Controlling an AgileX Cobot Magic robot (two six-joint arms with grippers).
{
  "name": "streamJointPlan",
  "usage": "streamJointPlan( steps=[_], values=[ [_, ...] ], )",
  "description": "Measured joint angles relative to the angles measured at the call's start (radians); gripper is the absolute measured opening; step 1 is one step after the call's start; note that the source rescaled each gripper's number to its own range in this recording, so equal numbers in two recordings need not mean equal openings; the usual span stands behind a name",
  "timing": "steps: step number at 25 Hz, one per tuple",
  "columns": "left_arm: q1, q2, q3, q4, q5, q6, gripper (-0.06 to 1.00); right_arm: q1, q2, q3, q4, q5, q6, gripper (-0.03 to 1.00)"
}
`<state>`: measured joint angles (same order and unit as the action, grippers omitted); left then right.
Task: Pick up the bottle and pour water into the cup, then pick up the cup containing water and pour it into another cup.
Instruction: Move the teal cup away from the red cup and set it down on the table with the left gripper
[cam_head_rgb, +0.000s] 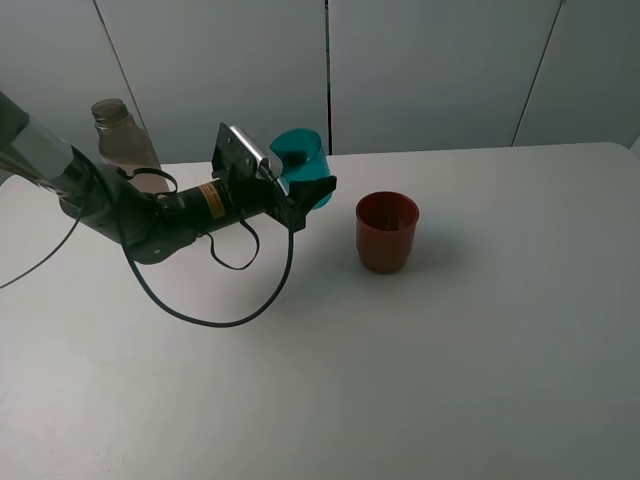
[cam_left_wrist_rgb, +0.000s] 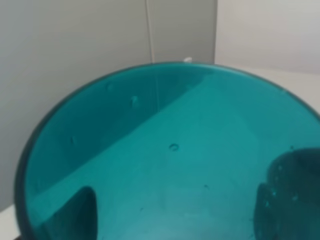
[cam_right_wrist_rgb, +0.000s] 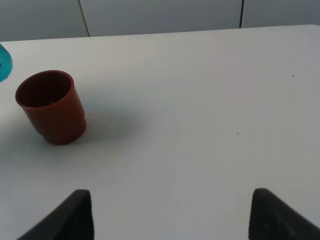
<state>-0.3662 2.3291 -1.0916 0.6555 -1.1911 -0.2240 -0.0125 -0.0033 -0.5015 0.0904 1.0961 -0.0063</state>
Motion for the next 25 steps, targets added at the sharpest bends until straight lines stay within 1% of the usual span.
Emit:
streamJointPlan(
  steps=[8, 14, 25],
  values=[
    [0.053, 0.059, 0.0, -0.006, -0.008, -0.002, 0.17, 0.0, 0.0, 0.0, 0.0, 0.0, 0.0, 0.1],
    [0.078, 0.077, 0.0, -0.01, -0.009, -0.002, 0.17, 0.0, 0.0, 0.0, 0.0, 0.0, 0.0, 0.1],
    [0.086, 0.127, 0.0, -0.012, -0.011, 0.016, 0.17, 0.0, 0.0, 0.0, 0.0, 0.0, 0.0, 0.1]
  ],
)
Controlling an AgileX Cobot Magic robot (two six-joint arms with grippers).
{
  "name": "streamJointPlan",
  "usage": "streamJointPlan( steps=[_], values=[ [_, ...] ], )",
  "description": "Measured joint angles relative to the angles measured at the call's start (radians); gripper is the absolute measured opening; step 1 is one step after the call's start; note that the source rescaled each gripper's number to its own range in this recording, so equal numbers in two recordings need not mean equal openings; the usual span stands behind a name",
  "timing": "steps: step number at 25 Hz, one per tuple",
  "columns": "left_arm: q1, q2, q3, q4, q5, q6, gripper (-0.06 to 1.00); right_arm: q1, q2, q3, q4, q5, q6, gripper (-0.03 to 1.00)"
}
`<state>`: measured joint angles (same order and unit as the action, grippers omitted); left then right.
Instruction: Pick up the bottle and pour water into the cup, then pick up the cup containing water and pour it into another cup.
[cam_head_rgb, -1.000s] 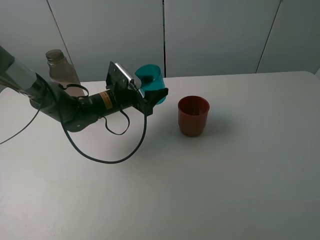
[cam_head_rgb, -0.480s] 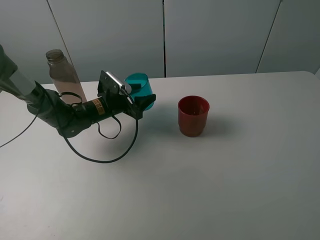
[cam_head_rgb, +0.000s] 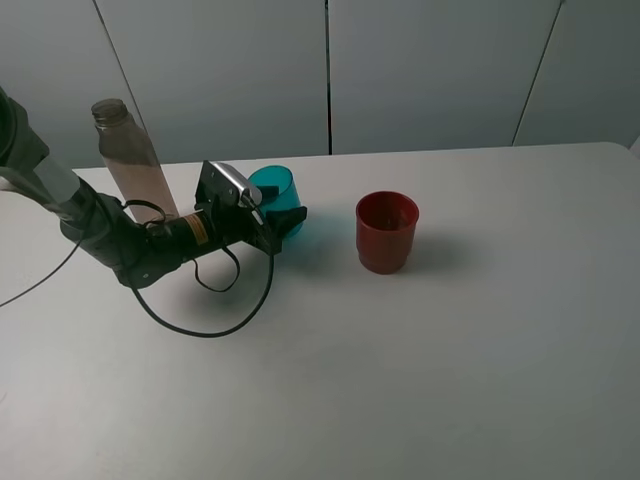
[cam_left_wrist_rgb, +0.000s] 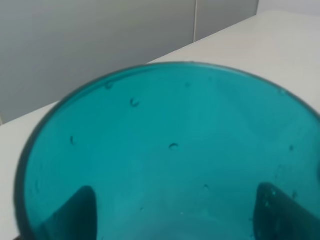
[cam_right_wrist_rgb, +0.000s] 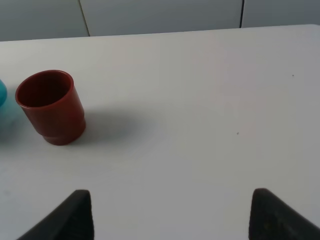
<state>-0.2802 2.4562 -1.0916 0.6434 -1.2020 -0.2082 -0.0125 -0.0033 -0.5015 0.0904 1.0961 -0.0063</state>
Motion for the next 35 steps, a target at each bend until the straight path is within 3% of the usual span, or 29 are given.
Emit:
streamJointPlan(
  steps=[16, 17, 18, 19, 20, 21, 28, 35],
  values=[
    [0.0, 0.0, 0.0, 0.05, 0.006, 0.0, 0.17, 0.0, 0.0, 0.0, 0.0, 0.0, 0.006, 0.1],
    [0.0, 0.0, 0.0, 0.05, 0.006, 0.0, 0.22, 0.0, 0.0, 0.0, 0.0, 0.0, 0.006, 0.1],
    [0.0, 0.0, 0.0, 0.05, 0.008, 0.0, 0.42, 0.0, 0.0, 0.0, 0.0, 0.0, 0.006, 0.1],
    [0.0, -0.002, 0.0, 0.054, 0.01, 0.0, 0.73, 0.0, 0.0, 0.0, 0.0, 0.0, 0.006, 0.1],
    [0.0, -0.006, 0.0, 0.056, 0.01, 0.0, 0.88, 0.0, 0.0, 0.0, 0.0, 0.0, 0.006, 0.1],
    [0.0, -0.011, 0.0, 0.056, 0.012, 0.0, 0.93, 0.0, 0.0, 0.0, 0.0, 0.0, 0.006, 0.1],
    [0.0, -0.097, 0.002, 0.078, 0.019, 0.0, 0.97, 0.0, 0.0, 0.0, 0.0, 0.0, 0.006, 0.1],
    [0.0, -0.26, 0.002, 0.096, 0.126, 0.0, 0.97, 0.0, 0.0, 0.0, 0.0, 0.0, 0.0, 0.1]
  ],
)
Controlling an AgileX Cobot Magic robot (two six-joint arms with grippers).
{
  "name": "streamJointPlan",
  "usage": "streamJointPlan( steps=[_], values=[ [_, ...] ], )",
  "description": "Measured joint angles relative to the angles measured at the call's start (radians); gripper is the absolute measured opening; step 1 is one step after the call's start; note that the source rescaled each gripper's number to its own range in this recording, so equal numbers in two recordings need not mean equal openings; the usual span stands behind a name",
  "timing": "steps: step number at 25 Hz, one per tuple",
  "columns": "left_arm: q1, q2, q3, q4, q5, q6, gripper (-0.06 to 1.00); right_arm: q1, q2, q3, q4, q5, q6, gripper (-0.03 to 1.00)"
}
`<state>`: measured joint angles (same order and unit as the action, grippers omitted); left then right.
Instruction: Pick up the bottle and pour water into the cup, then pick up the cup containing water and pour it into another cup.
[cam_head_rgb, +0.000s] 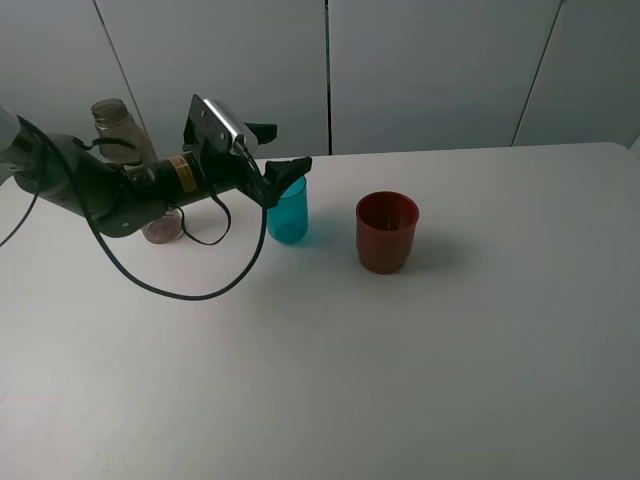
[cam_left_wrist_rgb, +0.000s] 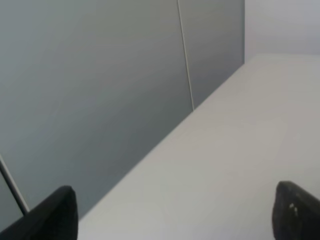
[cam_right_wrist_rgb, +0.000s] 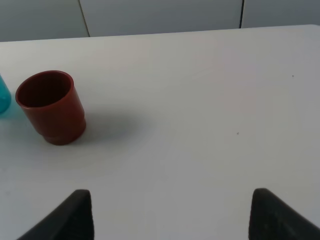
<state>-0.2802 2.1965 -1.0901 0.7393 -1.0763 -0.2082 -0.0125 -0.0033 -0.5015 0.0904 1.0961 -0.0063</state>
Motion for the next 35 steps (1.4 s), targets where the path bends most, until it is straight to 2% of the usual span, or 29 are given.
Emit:
streamJointPlan(
  steps=[2, 6, 10, 12, 15, 17, 20, 22, 24, 27, 29, 35],
  values=[
    [0.0, -0.068, 0.0, 0.009, 0.037, -0.025, 0.97, 0.0, 0.0, 0.0, 0.0, 0.0, 0.0, 0.1],
    [-0.002, -0.22, 0.001, 0.02, 0.166, -0.17, 0.97, 0.0, 0.0, 0.0, 0.0, 0.0, 0.0, 0.1],
    [-0.019, -0.376, 0.001, 0.042, 0.424, -0.335, 0.97, 0.0, 0.0, 0.0, 0.0, 0.0, 0.006, 0.1],
    [-0.028, -0.45, 0.001, 0.035, 0.597, -0.434, 0.97, 0.0, 0.0, 0.0, 0.0, 0.0, 0.006, 0.1],
    [-0.028, -0.577, 0.001, -0.066, 0.896, -0.499, 0.97, 0.0, 0.0, 0.0, 0.0, 0.0, 0.006, 0.1],
    [-0.028, -0.675, 0.001, -0.155, 1.076, -0.439, 0.97, 0.0, 0.0, 0.0, 0.0, 0.0, 0.006, 0.1],
    [-0.001, -0.818, 0.001, -0.351, 1.312, -0.265, 0.97, 0.0, 0.0, 0.0, 0.0, 0.0, 0.006, 0.1],
    [0.042, -0.912, 0.001, -0.465, 1.442, -0.165, 0.99, 0.0, 0.0, 0.0, 0.0, 0.0, 0.006, 0.1],
    [0.091, -1.009, 0.001, -0.54, 1.572, -0.094, 0.99, 0.0, 0.0, 0.0, 0.0, 0.0, 0.006, 0.1],
    [0.161, -1.144, 0.001, -0.577, 1.766, -0.057, 0.99, 0.0, 0.0, 0.0, 0.0, 0.0, 0.0, 0.1],
    [0.187, -1.246, 0.013, -0.574, 1.857, -0.05, 0.99, 0.0, 0.0, 0.0, 0.0, 0.0, 0.0, 0.1],
    [0.197, -1.635, 0.162, -0.545, 2.025, -0.047, 0.99, 0.0, 0.0, 0.0, 0.0, 0.0, 0.0, 0.1]
  ],
)
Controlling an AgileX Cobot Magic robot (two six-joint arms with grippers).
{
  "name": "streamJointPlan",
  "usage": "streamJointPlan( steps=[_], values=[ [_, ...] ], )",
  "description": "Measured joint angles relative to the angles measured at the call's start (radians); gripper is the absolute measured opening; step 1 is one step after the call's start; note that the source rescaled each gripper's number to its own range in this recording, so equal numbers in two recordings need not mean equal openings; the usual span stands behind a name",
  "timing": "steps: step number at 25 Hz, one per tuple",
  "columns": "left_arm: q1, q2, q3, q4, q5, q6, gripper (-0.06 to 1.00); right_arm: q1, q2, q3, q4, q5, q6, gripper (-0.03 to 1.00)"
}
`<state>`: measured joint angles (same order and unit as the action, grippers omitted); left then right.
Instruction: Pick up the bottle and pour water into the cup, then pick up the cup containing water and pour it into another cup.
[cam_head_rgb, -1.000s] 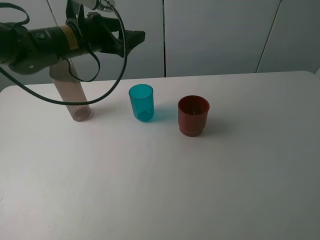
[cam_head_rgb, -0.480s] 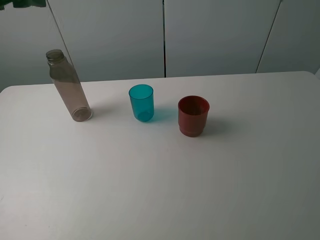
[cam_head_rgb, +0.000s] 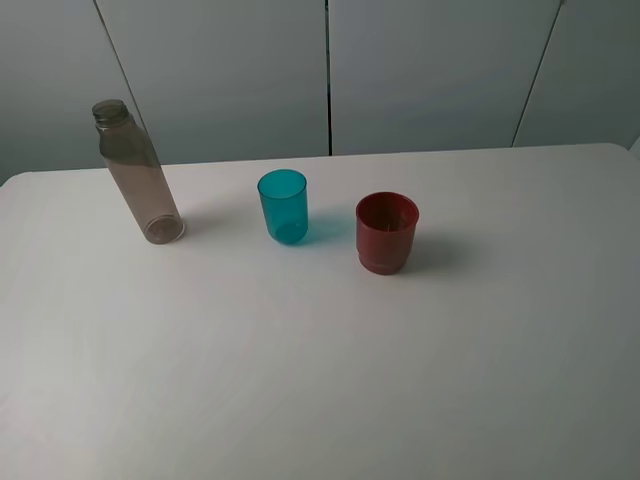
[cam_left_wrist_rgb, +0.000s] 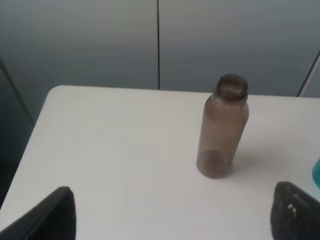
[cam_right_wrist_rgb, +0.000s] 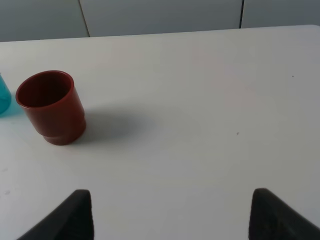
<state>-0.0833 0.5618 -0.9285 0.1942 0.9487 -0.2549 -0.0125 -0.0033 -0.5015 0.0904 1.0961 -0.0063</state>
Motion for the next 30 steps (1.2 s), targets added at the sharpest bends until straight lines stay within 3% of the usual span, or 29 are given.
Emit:
streamJointPlan(
  steps=[6, 10, 14, 18, 30],
  values=[
    [0.002, -0.328, 0.149, -0.012, 0.155, 0.048, 0.99, 0.0, 0.0, 0.0, 0.0, 0.0, 0.0, 0.1],
    [0.002, -0.504, 0.224, -0.019, 0.205, 0.097, 0.99, 0.0, 0.0, 0.0, 0.0, 0.0, 0.0, 0.1],
    [0.002, -0.555, 0.296, -0.056, 0.245, 0.118, 0.99, 0.0, 0.0, 0.0, 0.0, 0.0, 0.006, 0.1],
    [0.002, -0.555, 0.369, -0.122, 0.237, 0.171, 1.0, 0.0, 0.0, 0.0, 0.0, 0.0, 0.006, 0.1],
    [0.002, -0.562, 0.415, -0.121, 0.145, 0.183, 1.0, 0.0, 0.0, 0.0, 0.0, 0.0, 0.0, 0.1]
  ],
)
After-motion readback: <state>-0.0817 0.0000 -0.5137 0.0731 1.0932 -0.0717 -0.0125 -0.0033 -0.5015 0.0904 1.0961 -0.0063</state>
